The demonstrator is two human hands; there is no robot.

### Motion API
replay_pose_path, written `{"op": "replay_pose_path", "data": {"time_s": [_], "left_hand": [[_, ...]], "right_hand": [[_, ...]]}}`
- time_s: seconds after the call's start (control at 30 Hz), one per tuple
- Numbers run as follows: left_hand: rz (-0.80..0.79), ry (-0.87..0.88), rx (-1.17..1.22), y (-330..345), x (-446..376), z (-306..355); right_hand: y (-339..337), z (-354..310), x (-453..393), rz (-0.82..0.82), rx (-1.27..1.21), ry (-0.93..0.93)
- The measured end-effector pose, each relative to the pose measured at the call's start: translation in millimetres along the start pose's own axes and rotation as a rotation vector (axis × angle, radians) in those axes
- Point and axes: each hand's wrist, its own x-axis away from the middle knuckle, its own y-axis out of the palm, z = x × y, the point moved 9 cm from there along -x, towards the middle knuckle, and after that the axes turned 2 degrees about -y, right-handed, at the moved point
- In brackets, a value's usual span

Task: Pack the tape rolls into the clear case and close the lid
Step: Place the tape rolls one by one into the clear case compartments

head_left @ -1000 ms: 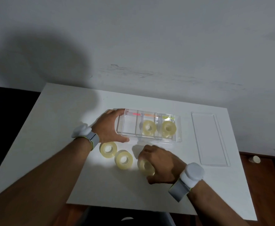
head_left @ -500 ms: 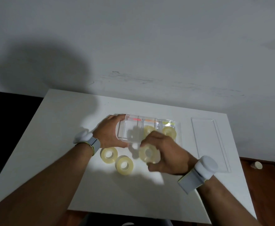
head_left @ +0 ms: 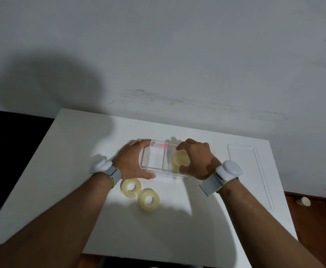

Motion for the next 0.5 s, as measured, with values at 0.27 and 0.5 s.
{"op": "replay_pose_path", "data": {"time_s": [0.27,0.5], "left_hand": [[0.016,0.01,-0.001,0,0,-1],[0.015,0.008,-0.012,0,0,-1]], "right_hand": [[11,2,-6,-0.012,-0.003,0.022],[13,4,-6,0.005,-0.017,0.017]]}}
